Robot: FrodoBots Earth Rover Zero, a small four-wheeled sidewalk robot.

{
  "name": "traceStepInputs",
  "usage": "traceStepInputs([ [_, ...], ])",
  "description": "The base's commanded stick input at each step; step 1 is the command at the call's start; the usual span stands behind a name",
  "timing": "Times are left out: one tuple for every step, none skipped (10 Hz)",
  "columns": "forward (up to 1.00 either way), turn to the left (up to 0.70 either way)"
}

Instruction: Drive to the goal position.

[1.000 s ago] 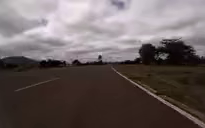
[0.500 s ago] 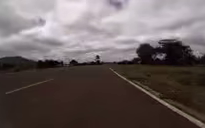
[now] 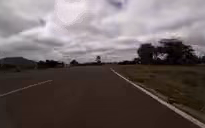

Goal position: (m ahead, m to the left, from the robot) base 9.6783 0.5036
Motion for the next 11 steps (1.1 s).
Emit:
traceStepInputs([
  [0.60, 0.00],
  [0.60, 0.00],
  [0.60, 0.00],
  [0.60, 0.00],
  [0.60, 0.00],
  [0.60, -0.03],
  [0.60, -0.11],
  [0.60, -0.15],
  [0.60, -0.15],
  [0.60, -0.15],
  [0.60, -0.15],
])
